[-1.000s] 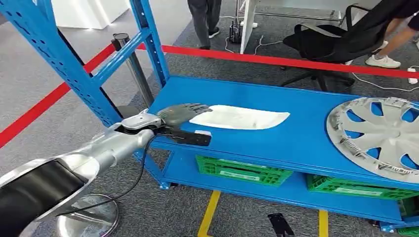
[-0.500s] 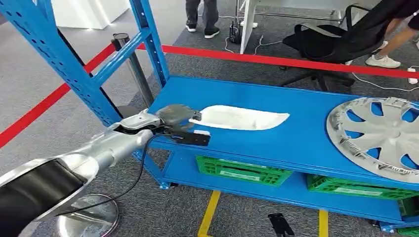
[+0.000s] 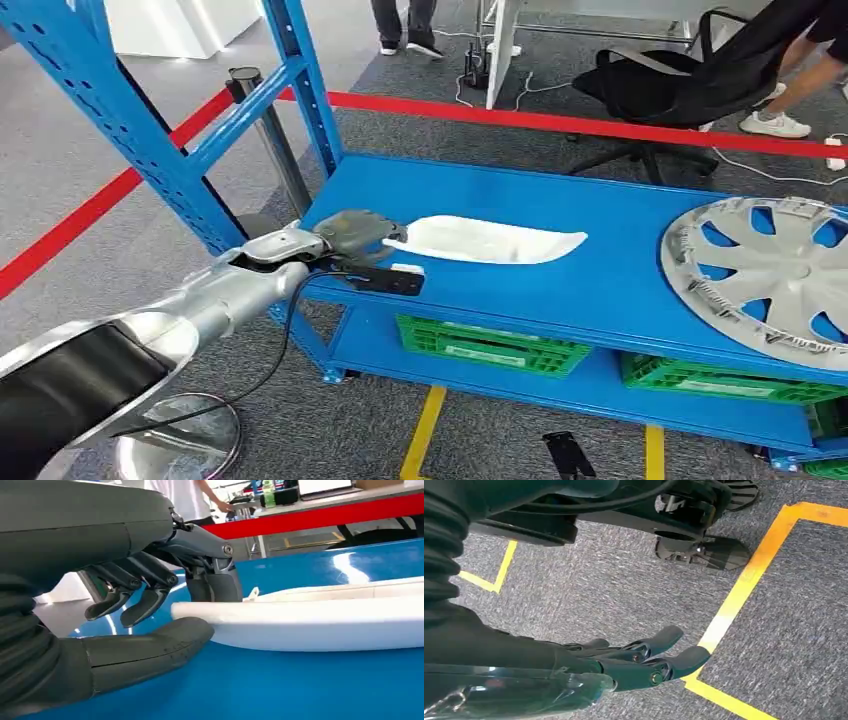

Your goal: Take the parts from the cabinet and place them on the table.

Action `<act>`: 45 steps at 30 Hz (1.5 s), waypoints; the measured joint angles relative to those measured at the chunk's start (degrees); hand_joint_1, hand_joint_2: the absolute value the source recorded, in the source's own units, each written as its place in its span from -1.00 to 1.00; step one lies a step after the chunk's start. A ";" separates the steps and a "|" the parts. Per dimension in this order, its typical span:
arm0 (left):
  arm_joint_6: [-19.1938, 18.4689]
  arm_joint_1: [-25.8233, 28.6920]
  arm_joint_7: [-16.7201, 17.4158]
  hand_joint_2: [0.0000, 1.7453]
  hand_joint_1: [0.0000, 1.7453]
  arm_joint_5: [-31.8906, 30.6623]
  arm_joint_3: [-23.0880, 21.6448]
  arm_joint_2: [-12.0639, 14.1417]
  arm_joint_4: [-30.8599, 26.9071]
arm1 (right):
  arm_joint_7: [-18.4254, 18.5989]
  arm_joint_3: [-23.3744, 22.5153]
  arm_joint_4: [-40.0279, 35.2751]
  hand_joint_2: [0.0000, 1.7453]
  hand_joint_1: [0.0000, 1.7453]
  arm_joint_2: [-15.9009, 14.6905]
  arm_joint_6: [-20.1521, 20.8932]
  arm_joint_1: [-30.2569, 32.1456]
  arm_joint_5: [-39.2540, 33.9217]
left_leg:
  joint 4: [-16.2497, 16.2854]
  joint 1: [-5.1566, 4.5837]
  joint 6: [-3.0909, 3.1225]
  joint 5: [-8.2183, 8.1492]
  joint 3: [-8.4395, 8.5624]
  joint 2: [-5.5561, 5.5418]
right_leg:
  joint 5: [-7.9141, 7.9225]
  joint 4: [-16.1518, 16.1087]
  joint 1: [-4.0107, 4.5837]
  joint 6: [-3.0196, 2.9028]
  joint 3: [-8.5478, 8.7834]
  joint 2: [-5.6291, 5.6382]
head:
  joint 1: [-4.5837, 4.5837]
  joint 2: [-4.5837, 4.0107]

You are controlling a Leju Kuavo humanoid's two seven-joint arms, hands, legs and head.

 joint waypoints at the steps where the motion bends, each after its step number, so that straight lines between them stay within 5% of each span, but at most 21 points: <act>1: 0.00 0.00 0.00 1.00 0.84 -0.02 0.00 0.00 0.00 | 0.00 0.00 0.00 1.00 -1.00 0.00 -0.07 0.01 -0.02 | 0.00 0.00 0.00 0.00 0.00 0.00 | 0.00 0.00 0.00 0.00 0.00 0.00 | 0.00 0.00; 7: -0.02 0.00 0.00 1.00 0.80 -0.02 -0.04 0.02 0.00 | 0.00 0.00 0.00 1.00 -1.00 0.00 -0.09 0.04 -0.02 | 0.00 0.00 0.00 0.00 0.00 0.00 | 0.00 0.00 0.00 0.00 0.00 0.00 | 0.00 0.00; 12: 0.22 0.00 -0.22 1.00 1.00 -0.17 -0.11 0.04 0.00 | -0.09 0.00 0.00 1.00 -1.00 0.00 -0.15 0.09 -0.37 | 0.00 0.00 0.00 0.00 0.00 0.00 | 0.00 0.00 0.00 0.00 0.00 0.00 | 0.00 0.00; 13: 0.33 0.00 -0.35 -1.00 1.00 -0.20 -0.13 0.04 0.00 | -0.11 0.00 0.00 1.00 -1.00 0.00 -0.17 0.11 -0.48 | 0.00 0.00 0.00 0.00 0.00 0.00 | 0.00 0.00 0.00 0.00 0.00 0.00 | 0.00 0.00; 15: 0.11 -0.01 -0.57 -1.00 1.00 -0.17 -0.15 0.04 0.00 | -0.13 0.00 0.00 1.00 -1.00 0.00 -0.26 0.13 -0.59 | 0.00 0.00 0.00 0.00 0.00 0.00 | 0.00 0.00 0.00 0.00 0.00 0.00 | 0.00 0.00; 16: -0.24 -0.03 -0.74 1.00 1.00 -0.17 -0.15 0.04 0.00 | -0.15 0.00 0.00 1.00 -1.00 0.00 -0.31 0.13 -0.66 | 0.00 0.00 0.00 0.00 0.00 0.00 | 0.00 0.00 0.00 0.00 0.00 0.00 | 0.00 0.00; 27: -0.55 -0.18 -2.16 1.00 1.00 -0.19 -0.24 0.09 0.00 | -0.44 0.00 0.00 1.00 -1.00 0.00 -0.04 0.12 -0.72 | 0.00 0.00 0.00 0.00 0.01 0.00 | 0.00 0.00 0.00 0.00 0.00 0.00 | 0.00 0.00; 45: 4.61 -3.91 -6.60 1.00 1.00 -1.25 -0.98 -1.40 -2.21 | -0.52 0.02 0.00 1.00 -1.00 -0.02 -0.22 -0.03 -1.07 | 0.01 -0.01 0.01 0.00 -0.01 0.00 | 0.00 0.00 0.00 0.00 -0.03 0.00 | 0.00 0.00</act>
